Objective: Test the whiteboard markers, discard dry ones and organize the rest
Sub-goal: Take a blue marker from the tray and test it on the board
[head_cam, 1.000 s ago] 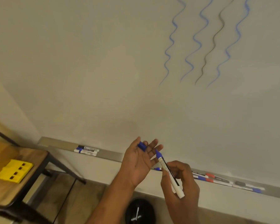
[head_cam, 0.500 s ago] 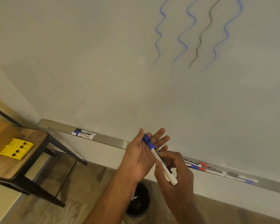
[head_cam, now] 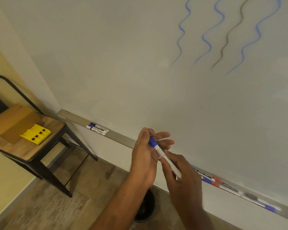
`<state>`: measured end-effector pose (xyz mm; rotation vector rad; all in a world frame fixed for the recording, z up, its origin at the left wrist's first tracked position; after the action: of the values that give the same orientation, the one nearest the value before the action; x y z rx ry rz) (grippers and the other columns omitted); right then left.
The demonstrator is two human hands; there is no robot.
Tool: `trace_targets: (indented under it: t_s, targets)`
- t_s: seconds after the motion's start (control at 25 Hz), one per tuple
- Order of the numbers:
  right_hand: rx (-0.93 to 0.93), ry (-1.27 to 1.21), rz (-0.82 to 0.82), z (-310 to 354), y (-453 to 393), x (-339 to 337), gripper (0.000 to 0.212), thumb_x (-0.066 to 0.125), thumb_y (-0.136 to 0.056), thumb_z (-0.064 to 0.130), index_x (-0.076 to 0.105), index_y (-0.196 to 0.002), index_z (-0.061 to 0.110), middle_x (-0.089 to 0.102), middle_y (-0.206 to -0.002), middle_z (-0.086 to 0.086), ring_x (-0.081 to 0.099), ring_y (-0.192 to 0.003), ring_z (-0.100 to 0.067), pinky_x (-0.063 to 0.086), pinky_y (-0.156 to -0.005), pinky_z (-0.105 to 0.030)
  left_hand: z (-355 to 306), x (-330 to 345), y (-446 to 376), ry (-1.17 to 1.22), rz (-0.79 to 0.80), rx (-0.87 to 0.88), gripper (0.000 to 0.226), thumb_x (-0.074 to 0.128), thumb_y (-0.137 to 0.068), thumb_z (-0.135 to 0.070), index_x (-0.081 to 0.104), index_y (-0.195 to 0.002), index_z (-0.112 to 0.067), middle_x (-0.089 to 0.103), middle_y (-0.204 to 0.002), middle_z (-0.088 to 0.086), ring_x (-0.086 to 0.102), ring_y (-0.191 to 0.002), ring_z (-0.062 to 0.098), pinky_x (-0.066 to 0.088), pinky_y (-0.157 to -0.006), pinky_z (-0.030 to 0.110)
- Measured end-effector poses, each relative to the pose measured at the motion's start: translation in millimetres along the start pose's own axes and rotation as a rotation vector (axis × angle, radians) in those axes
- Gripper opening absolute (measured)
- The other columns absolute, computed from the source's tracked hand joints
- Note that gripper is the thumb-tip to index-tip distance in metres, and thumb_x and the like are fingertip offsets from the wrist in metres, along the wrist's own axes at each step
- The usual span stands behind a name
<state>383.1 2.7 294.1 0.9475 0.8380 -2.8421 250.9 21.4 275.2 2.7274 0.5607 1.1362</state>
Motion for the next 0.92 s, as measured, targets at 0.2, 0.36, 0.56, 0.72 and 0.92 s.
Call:
trace_targets:
  t_s: [0.2,0.36,0.56,0.72,0.92]
  targets:
    - [0.051,-0.150,0.039,15.9,-11.7,27.6,0.025,0.051,-0.096,0.047,0.056,-0.119,0.039,0.059,-0.097,0.034,0.063,-0.086,0.012,0.048,-0.070,0.000,-25.1,-24.3,-2.9,-0.074,-0.155,0.154,0.038,0.036,-0.109,-0.032,0.057,-0.084,-0.013,0.067,-0.069,0.011,0.071,-0.073,0.035,0.060,-0.081,0.040]
    - [0.082,-0.276,0.052,29.3,-22.7,58.2,0.026,0.060,-0.097,0.033,0.053,-0.119,0.046,0.058,-0.100,0.046,0.063,-0.093,0.011,0.050,-0.073,-0.004,-48.9,-42.7,-18.9,-0.095,-0.182,0.186,0.040,0.038,-0.109,-0.033,0.059,-0.080,-0.014,0.062,-0.062,0.010,0.068,-0.066,0.034,0.059,-0.079,0.044]
    - [0.271,-0.308,0.045,16.6,-40.1,108.7,0.024,0.058,-0.091,0.033,0.061,-0.112,0.022,0.062,-0.095,0.026,0.067,-0.078,-0.005,0.050,-0.070,-0.002,-79.6,-58.3,-56.0,-0.175,-0.157,0.145,0.042,0.039,-0.109,-0.036,0.063,-0.079,-0.017,0.062,-0.062,0.010,0.069,-0.063,0.031,0.061,-0.072,0.040]
    - [0.309,-0.288,0.123,21.0,-67.9,159.3,0.024,0.060,-0.091,0.032,0.064,-0.110,0.017,0.066,-0.091,0.016,0.066,-0.078,-0.007,0.051,-0.070,-0.005,-101.4,-103.2,-95.1,-0.238,-0.231,0.135,0.033,0.042,-0.108,-0.033,0.060,-0.088,-0.013,0.064,-0.067,0.010,0.066,-0.067,0.030,0.061,-0.081,0.044]
    - [0.413,-0.209,0.371,5.0,-80.5,253.3,0.027,0.061,-0.098,0.037,0.062,-0.120,0.022,0.067,-0.107,0.007,0.062,-0.087,-0.003,0.052,-0.076,-0.013,-102.1,-191.4,-142.4,-0.411,-0.338,0.052,0.026,0.039,-0.110,-0.029,0.059,-0.100,-0.015,0.074,-0.075,0.006,0.071,-0.072,0.025,0.059,-0.090,0.043]
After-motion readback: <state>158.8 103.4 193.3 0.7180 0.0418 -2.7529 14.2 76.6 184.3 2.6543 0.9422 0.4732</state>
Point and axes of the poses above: each hand's wrist, its own y-axis away from the middle knuckle, its own x-axis out of the palm, z = x × y, the point moved 10 cm from there along -y, towards the middle knuckle
